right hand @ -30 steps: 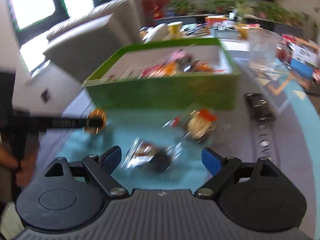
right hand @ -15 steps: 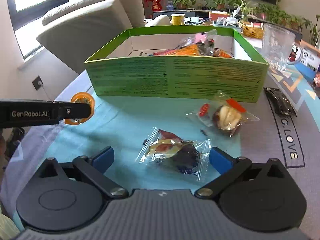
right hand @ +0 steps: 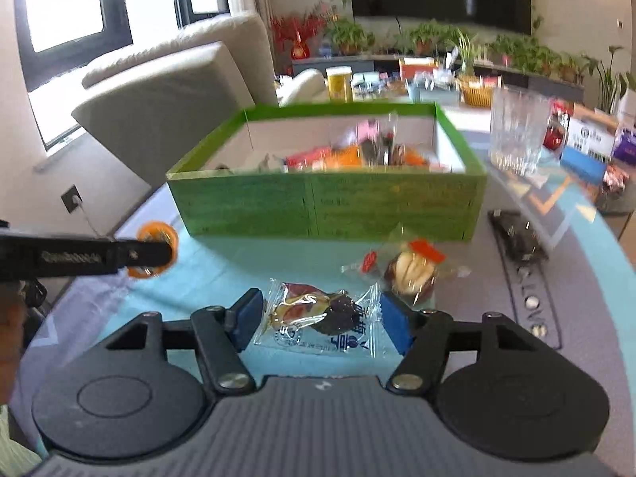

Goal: Organize snacks
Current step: 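Grasp the orange round candy with left while right moves to the clear bun bag, then carry the orange candy and clear bag into the box and open both grippers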

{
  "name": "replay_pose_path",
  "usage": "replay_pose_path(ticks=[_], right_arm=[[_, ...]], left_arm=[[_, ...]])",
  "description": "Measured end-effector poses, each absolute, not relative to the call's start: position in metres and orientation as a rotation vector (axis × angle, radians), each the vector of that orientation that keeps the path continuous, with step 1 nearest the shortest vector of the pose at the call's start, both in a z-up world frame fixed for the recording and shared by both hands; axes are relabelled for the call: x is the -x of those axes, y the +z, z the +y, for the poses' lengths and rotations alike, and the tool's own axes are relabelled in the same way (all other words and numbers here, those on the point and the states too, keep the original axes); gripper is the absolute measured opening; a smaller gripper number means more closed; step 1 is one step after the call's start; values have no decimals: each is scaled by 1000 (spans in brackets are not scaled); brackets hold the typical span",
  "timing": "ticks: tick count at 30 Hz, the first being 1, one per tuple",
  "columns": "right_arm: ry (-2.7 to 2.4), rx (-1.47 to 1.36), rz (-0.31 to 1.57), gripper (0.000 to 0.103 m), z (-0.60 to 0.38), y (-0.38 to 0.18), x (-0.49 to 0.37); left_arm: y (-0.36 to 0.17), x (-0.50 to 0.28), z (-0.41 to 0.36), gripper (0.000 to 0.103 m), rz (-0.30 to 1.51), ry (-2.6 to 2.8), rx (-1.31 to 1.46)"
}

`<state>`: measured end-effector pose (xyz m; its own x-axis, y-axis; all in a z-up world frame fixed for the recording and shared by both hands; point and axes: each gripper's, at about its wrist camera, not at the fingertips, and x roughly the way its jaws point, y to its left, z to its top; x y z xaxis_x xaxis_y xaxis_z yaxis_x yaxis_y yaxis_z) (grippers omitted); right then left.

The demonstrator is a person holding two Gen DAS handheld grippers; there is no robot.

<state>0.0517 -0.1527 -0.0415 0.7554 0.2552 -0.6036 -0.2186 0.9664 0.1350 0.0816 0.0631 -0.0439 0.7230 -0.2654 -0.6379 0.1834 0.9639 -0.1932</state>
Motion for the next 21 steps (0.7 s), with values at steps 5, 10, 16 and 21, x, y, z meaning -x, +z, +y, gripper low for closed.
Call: replay_pose_path(ticks=[5, 10, 16, 21], right_arm=[[270, -70, 602, 58, -154, -24, -53], [266, -82, 550, 58, -158, -11, -59], [251, -80, 464, 58, -162, 10, -72], [238, -71, 466, 58, -166, 9, -85]], left_arm=[[-31, -78, 63, 20, 685, -257, 126], [-17, -82, 59, 20, 646, -267, 130], [5, -94, 56, 20, 572, -266, 128], [13, -108, 55, 20, 565, -256, 133]])
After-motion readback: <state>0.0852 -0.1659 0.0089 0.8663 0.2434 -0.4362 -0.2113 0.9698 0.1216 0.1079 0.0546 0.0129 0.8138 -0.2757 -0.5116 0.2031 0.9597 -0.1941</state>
